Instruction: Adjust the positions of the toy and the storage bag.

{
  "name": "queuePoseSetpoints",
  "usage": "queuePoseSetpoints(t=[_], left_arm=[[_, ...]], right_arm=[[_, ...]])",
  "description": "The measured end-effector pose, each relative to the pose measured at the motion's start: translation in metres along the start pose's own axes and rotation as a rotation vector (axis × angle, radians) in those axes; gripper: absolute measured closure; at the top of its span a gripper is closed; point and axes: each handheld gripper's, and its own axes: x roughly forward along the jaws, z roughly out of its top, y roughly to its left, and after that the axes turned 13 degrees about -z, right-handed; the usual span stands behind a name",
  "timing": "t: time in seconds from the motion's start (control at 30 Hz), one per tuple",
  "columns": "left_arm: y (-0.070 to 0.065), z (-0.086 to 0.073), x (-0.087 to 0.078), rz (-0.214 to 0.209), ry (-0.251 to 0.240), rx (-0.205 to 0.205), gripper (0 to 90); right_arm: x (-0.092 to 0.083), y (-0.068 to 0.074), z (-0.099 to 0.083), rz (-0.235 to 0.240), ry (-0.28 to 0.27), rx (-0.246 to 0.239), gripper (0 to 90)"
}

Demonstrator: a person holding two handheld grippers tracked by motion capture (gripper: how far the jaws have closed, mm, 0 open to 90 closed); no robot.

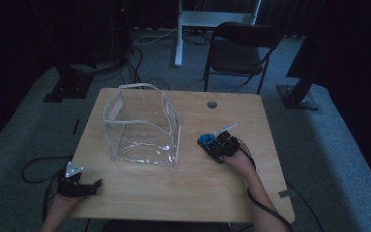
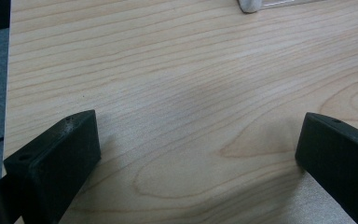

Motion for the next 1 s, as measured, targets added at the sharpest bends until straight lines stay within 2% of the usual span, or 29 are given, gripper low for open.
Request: queuePoseSetpoints(t=[0.17, 0.27, 0.3, 0.33, 0.4, 0.43, 0.53, 0.6, 0.67, 0.7, 0.83, 1.0], left_arm=[[0.0, 0.0, 0.0, 0.0, 0.0, 0.0, 0.4], [0.0, 0.0, 0.0, 0.0, 0.0, 0.0, 0.4], [0.0, 0.0, 0.0, 0.0, 0.0, 0.0, 0.3], [0.0, 0.0, 0.0, 0.0, 0.0, 0.0, 0.4], [0.0, 0.0, 0.0, 0.0, 0.0, 0.0, 0.4], [0.0, 0.0, 0.0, 0.0, 0.0, 0.0, 0.3], [0.0, 0.0, 0.0, 0.0, 0.0, 0.0, 0.4], [0.0, 0.0, 0.0, 0.0, 0.0, 0.0, 0.3], [0.0, 0.0, 0.0, 0.0, 0.0, 0.0, 0.3], [0.0, 0.0, 0.0, 0.0, 0.0, 0.0, 0.4], [0.0, 0.0, 0.0, 0.0, 0.0, 0.0, 0.3], [0.0, 0.0, 0.0, 0.0, 0.0, 0.0, 0.3]], right_arm=[[-0.004, -0.002, -0.001, 0.018, -0.004, -0.002, 25.6], [-0.009, -0.002, -0.004, 0.017, 0.0, -0.024, 25.7], [-0.01, -0.003, -0.004, 0.023, -0.006, -0.02, 25.7], [-0.011, -0.004, -0.005, 0.05, -0.003, -0.011, 25.7], [-0.014, -0.004, -0.007, 0.037, -0.012, -0.017, 26.3], [-0.016, -0.006, -0.007, 0.061, -0.006, -0.008, 26.3], [-0.018, -0.006, -0.008, 0.072, -0.01, -0.014, 26.3], [-0.028, -0.006, -0.011, 0.034, -0.039, -0.027, 26.3], [-0.033, -0.009, -0.013, 0.04, -0.037, -0.026, 26.4], [-0.037, -0.009, -0.015, 0.019, -0.047, -0.025, 26.4], [-0.05, -0.01, -0.023, 0.04, -0.042, -0.033, 26.4], [-0.068, -0.008, -0.038, 0.044, -0.05, -0.052, 26.4]])
